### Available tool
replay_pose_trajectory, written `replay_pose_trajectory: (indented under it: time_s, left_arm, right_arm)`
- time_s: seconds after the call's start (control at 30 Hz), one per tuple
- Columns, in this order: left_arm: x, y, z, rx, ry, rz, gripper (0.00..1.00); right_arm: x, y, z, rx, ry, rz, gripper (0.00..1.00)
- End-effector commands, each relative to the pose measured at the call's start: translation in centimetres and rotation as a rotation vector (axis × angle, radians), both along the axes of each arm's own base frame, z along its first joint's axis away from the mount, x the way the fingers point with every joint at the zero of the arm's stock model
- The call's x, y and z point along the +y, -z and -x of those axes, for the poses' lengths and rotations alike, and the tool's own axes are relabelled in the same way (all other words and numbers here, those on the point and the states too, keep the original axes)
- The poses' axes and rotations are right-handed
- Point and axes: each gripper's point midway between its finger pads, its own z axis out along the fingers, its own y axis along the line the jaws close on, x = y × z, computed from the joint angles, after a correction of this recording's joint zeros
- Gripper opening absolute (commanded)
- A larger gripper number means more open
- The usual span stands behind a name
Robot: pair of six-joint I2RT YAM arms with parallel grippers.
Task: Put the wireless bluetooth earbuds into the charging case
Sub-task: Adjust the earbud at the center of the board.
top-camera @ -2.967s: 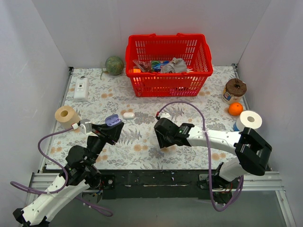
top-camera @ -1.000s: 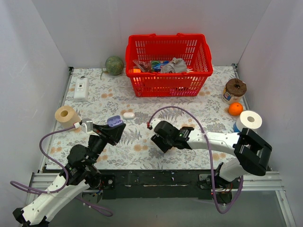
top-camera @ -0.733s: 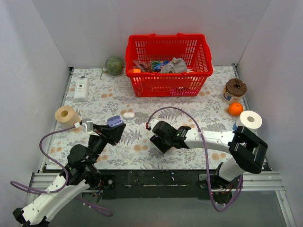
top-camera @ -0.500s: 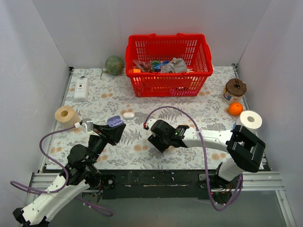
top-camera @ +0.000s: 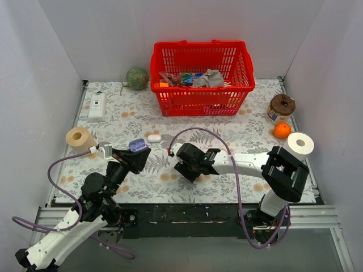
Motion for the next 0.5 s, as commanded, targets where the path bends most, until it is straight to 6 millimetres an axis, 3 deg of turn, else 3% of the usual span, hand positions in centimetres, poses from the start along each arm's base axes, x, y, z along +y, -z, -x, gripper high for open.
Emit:
replay_pose_trajectory:
  time_s: [0.0, 0.2, 0.47]
  left_arm:
    - [0.2, 0.15, -0.37, 0.004, -0.022, -0.014, 0.0]
    - [0.12, 0.16, -0.5, 0.005, -0.023, -0.016, 0.0]
    - [0.05, 0.23, -0.48, 0.005, -0.02, -0.015, 0.0]
  right_arm:
    - [1.09, -1.0, -0.49, -0.019, -0.017, -0.023, 0.61]
    - [1.18, -1.15, -0.56, -0.022, -0.015, -0.027, 0.54]
    - [1.08, -1.5, -1.1, 0.023, 0.099, -0.093, 0.35]
